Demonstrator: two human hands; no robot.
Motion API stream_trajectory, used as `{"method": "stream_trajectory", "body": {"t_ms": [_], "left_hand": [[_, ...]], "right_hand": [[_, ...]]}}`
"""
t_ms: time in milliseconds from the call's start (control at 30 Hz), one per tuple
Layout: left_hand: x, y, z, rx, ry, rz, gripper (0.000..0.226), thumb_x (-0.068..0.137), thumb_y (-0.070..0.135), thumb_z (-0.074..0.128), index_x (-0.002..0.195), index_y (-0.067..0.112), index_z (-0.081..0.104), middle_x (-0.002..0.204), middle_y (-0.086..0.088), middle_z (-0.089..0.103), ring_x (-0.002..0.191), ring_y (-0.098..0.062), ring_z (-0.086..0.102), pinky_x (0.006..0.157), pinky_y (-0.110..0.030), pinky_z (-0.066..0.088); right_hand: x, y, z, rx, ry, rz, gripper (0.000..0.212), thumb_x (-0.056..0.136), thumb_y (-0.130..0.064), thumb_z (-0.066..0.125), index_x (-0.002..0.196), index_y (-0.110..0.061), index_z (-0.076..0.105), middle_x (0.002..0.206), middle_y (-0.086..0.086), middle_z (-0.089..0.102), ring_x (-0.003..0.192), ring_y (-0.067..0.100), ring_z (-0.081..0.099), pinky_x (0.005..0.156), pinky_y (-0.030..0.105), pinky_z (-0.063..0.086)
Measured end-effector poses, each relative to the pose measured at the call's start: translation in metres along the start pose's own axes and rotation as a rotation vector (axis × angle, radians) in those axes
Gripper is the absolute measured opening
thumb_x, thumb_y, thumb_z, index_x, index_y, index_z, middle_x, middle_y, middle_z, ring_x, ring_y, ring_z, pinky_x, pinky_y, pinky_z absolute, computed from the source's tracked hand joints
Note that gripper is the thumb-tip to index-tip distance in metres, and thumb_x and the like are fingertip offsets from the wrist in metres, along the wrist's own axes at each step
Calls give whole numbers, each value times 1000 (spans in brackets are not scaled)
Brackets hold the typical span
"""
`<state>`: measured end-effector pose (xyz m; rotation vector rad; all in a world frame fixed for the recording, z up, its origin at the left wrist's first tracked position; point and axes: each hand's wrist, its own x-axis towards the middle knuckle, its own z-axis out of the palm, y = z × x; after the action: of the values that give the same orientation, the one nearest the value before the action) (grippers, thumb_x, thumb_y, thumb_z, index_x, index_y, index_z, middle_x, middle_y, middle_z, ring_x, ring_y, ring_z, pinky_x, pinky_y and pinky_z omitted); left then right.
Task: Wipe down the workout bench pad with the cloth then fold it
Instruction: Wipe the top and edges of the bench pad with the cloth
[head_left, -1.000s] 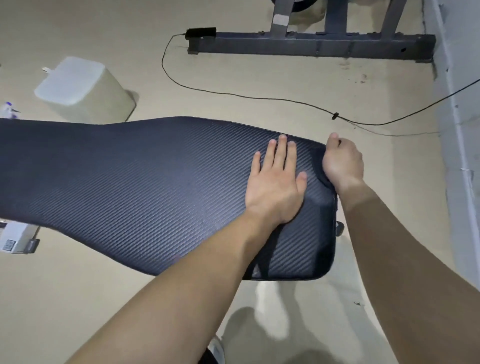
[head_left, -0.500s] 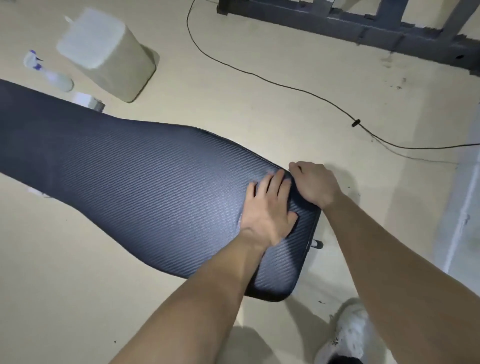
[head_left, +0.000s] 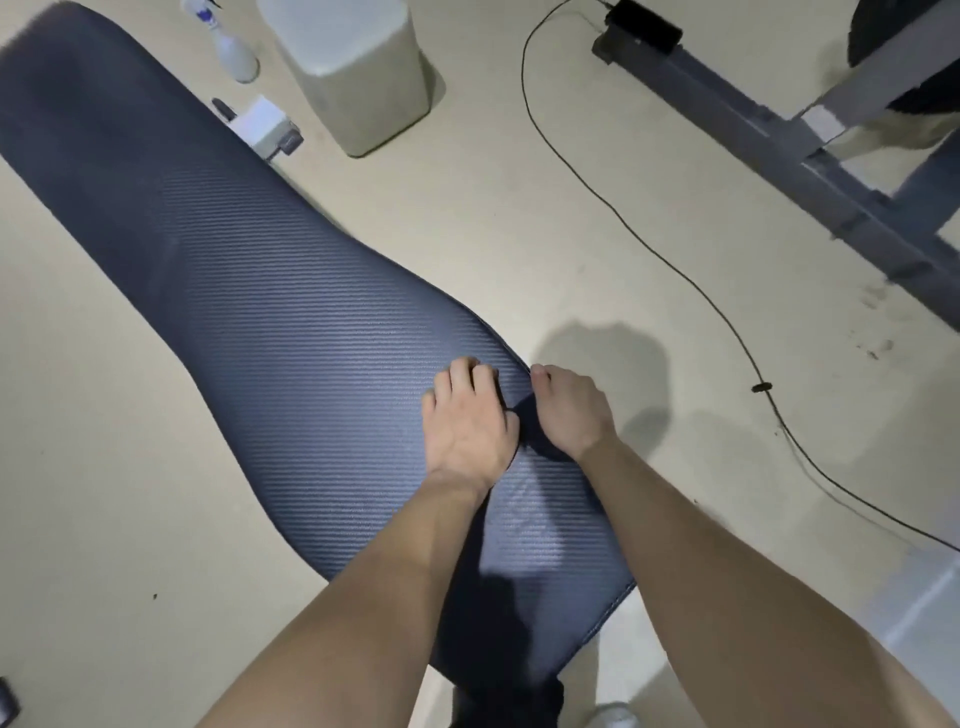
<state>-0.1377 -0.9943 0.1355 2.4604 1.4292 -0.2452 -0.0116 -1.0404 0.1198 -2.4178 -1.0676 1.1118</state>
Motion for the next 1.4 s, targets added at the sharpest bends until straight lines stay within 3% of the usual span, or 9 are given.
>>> {"method": "stream_trajectory", "body": {"t_ms": [200,433,533,633,700,833,967,1133,1400], "left_hand": [[53,-34,-14,-52,103,-128,35,81,28,57,114,14,60,126,-7,54,111,-28,50,94,-40,43],[115,-65,-39,-103,229,-409,42,84,27,53,122,11,59,135,-8,51,124,-27,46,106,-41,37],[144,-77,-47,-214,231,-672,54,88,30,50,138,11,47,153,-12,36,142,-30,32,117,-45,27],[165,-83,-47,-372,207,-834,63,97,38,42,154,17,25,166,-11,11,154,-29,6,125,-48,9],[172,-89,-47,-388,236,-864,61,96,40,45,150,16,30,162,-12,16,150,-30,11,124,-46,11],[192,-124,-58,-355,277,-859,56,91,42,50,139,13,41,151,-11,30,139,-31,27,119,-43,23],[217,-152,-57,-363,249,-882,61,101,49,35,153,20,22,167,-8,4,154,-28,-1,126,-45,4],[242,-190,-72,-166,315,-937,50,89,55,45,126,22,48,145,-7,39,129,-31,38,106,-46,31],[344,-282,-125,-169,285,-808,39,86,47,48,117,24,50,127,-3,43,112,-26,41,94,-41,33]], "right_hand": [[63,-44,4,-56,-67,-12,43,107,-31,20,96,-11,57,107,14,68,102,38,59,79,38,38],[124,-126,-2,-83,-166,-197,44,109,-30,21,107,-7,59,108,14,65,98,37,59,83,42,44],[149,-160,0,-20,-252,-275,49,108,-37,22,108,-11,63,112,11,66,104,34,59,90,42,46],[171,-184,4,26,-370,-315,46,108,-38,25,137,-16,53,140,10,57,130,31,50,109,41,37],[185,-194,2,21,-453,-307,50,109,-38,25,152,-18,38,155,9,44,142,28,39,116,39,28],[202,-210,3,-4,-495,-358,49,109,-39,25,150,-17,41,151,12,49,139,32,43,113,41,32],[215,-233,19,28,-484,-355,50,108,-41,22,144,-14,46,141,15,56,132,35,48,110,45,37],[245,-278,37,12,-448,-377,47,109,-39,24,128,-10,56,130,19,62,122,39,53,101,43,39],[322,-381,64,90,-319,-208,50,109,-39,19,125,-13,59,127,15,63,119,38,55,101,41,39]]}}
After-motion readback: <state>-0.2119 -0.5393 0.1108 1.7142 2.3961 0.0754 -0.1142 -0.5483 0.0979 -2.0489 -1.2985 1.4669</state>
